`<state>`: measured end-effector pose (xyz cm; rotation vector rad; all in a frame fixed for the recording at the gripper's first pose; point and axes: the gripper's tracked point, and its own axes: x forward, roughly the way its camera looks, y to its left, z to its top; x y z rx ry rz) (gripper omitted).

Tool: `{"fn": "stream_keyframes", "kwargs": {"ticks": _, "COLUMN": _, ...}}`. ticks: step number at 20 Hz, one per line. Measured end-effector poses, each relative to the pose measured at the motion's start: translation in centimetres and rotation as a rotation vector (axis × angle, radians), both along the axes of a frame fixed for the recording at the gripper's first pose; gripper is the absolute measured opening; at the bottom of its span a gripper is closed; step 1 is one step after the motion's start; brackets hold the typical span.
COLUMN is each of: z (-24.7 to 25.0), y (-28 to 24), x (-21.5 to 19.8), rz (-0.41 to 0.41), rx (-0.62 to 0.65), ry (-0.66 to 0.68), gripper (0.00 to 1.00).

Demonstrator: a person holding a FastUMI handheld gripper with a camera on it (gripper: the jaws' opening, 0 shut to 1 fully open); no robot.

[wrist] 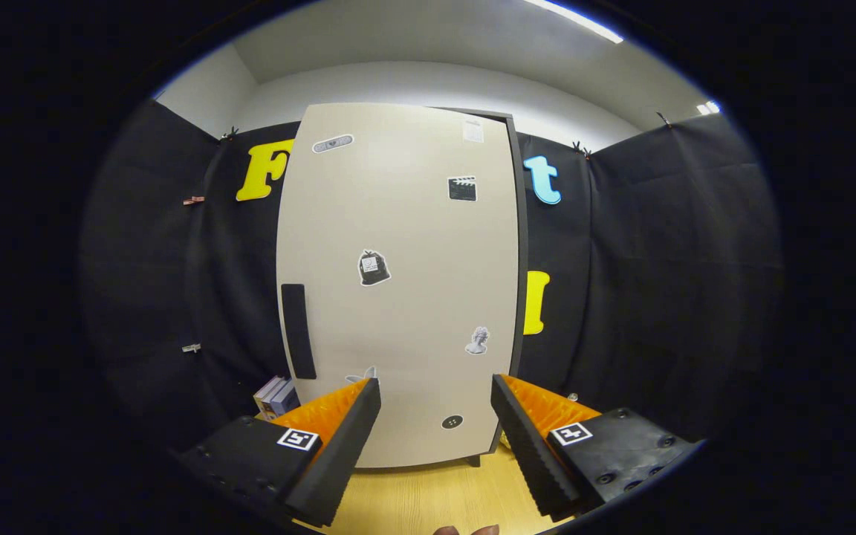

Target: Open the shoe cabinet door, grab the shoes and put them into the shoe cabinet, then close the shoe cabinet door.

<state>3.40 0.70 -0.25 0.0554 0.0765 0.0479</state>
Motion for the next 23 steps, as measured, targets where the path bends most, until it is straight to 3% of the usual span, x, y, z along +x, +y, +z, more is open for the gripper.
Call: {"fn": "stream_keyframes", "kwargs": {"ticks": 23, "z": 0.3, "y": 0.2, "x": 1.4, "rz": 0.006, "rx": -0.005, "ry": 0.007, "gripper": 0.96}}
